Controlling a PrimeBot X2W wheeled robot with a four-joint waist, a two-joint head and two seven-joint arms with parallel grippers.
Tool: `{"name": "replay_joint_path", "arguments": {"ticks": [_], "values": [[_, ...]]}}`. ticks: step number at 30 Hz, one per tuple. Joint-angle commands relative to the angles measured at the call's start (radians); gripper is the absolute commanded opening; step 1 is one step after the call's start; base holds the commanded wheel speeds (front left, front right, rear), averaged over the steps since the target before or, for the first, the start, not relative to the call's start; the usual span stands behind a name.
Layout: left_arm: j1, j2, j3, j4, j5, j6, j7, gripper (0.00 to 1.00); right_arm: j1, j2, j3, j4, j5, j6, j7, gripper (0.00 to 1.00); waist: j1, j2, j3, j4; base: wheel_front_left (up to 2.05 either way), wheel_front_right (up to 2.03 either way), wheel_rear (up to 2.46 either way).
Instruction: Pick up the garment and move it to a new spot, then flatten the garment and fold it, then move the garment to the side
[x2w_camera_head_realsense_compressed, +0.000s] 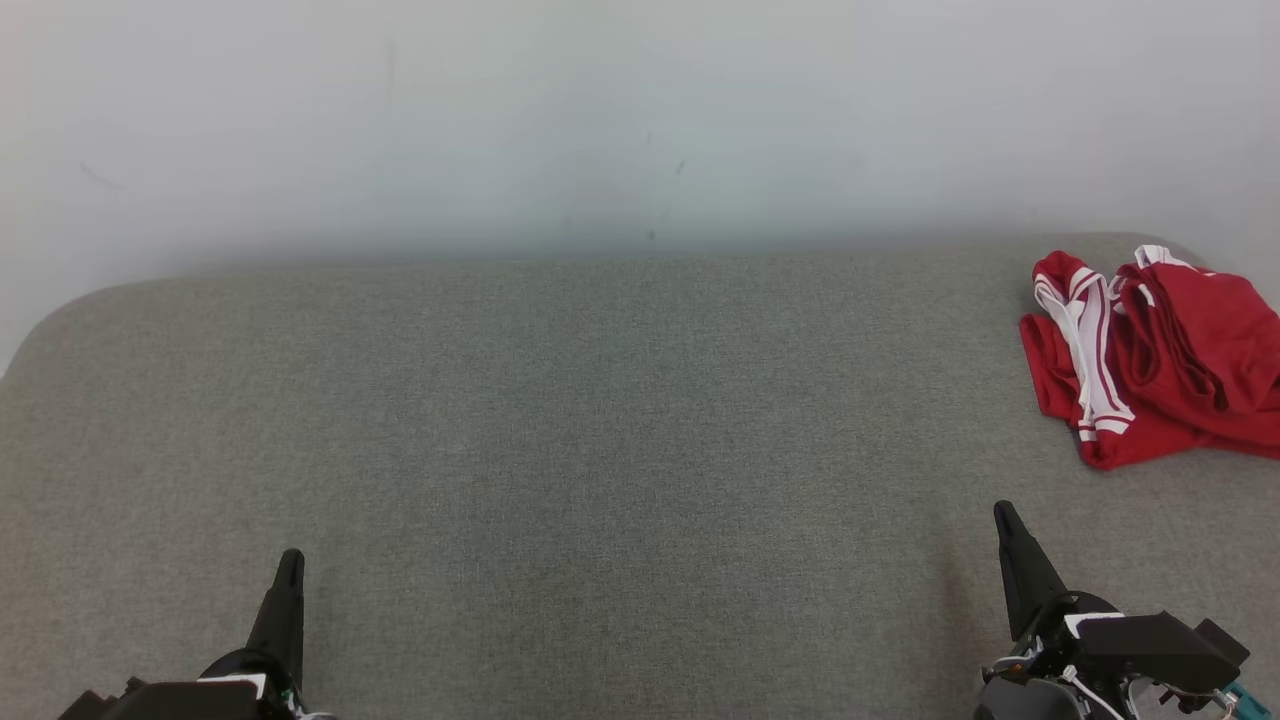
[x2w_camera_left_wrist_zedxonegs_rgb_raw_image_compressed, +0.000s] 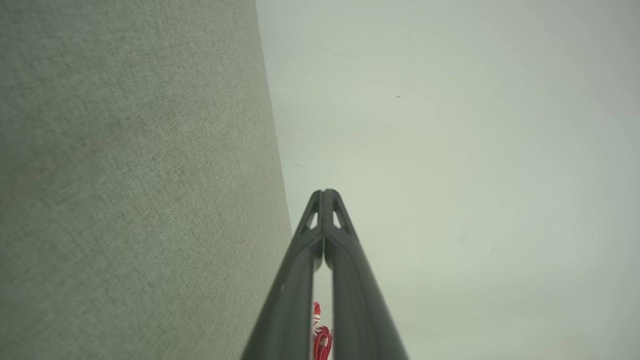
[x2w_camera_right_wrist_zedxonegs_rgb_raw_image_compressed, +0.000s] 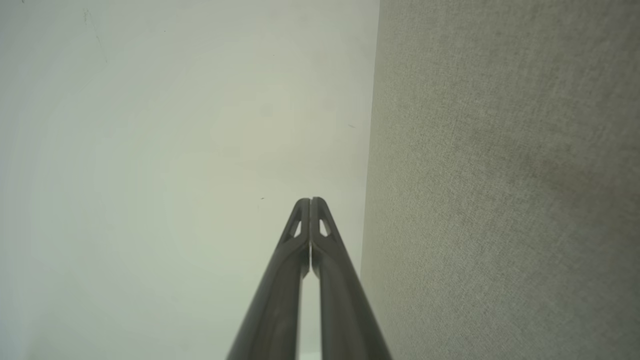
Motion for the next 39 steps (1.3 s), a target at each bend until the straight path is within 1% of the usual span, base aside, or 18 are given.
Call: {"name": "replay_joint_path", "arguments": {"ticks": [1, 39], "values": [[-0.010, -0.002, 0.003, 0.001, -0.004, -0.002, 0.001, 0.00, -0.005, 0.004, 0.000, 0.001, 0.002, -0.002, 0.002, 0.00, 0.0000, 0.0000, 0.000, 0.000, 0.00, 0.00, 0.00], [-0.010, -0.002, 0.002, 0.000, -0.004, -0.002, 0.000, 0.00, -0.005, 0.004, 0.000, 0.000, 0.002, -0.002, 0.002, 0.00, 0.0000, 0.0000, 0.000, 0.000, 0.00, 0.00, 0.00]]}}
